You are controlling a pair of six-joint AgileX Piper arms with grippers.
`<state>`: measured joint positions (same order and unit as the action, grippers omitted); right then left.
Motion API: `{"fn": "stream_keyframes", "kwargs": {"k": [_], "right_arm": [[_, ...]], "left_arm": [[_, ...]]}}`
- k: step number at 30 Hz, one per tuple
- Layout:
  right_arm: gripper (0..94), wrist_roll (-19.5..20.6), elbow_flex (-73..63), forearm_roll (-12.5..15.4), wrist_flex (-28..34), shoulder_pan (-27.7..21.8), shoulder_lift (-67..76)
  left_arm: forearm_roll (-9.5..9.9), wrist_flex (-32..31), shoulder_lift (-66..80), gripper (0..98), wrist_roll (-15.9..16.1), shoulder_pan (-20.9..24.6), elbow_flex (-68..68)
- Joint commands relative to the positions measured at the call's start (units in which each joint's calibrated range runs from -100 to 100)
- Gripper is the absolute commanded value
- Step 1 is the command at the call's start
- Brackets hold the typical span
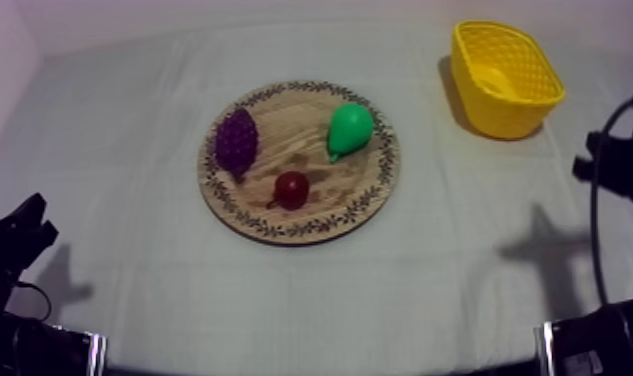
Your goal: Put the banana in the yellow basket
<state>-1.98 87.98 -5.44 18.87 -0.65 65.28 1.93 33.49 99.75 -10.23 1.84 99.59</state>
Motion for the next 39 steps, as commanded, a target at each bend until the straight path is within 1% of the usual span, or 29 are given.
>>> {"fn": "stream_keyframes", "kwargs": {"k": [1,3,4,10,15,22,30,39], "right_arm": [[0.2,-3.4,8.4,2.4,0.0,-0.4,9.7],[0.2,-5.8,10.0,4.9,1.8,-0.7,13.7],[0.2,-6.2,10.5,5.4,3.1,-0.8,15.5],[0.2,-6.7,11.4,6.9,11.8,-0.7,23.1],[0.2,-5.9,11.6,7.0,15.5,-0.4,27.7],[0.2,-5.5,11.7,7.1,16.7,0.2,30.2],[0.3,-7.3,11.7,7.1,16.8,0.3,30.4],[0.3,-7.6,11.7,7.1,16.9,0.3,30.4]], "left_arm": [[0.0,0.1,0.0,0.0,0.0,0.0,0.0],[0.0,0.1,0.0,0.0,0.0,0.0,0.0],[0.0,0.1,0.0,0.0,0.0,0.0,0.0],[0.0,0.1,0.0,0.0,0.0,0.0,0.0],[0.0,0.1,0.0,0.0,0.0,0.0,0.0],[0.0,0.1,0.0,0.0,0.0,0.0,0.0],[0.0,0.1,0.0,0.0,0.0,0.0,0.0],[0.0,0.1,0.0,0.0,0.0,0.0,0.0]]}}
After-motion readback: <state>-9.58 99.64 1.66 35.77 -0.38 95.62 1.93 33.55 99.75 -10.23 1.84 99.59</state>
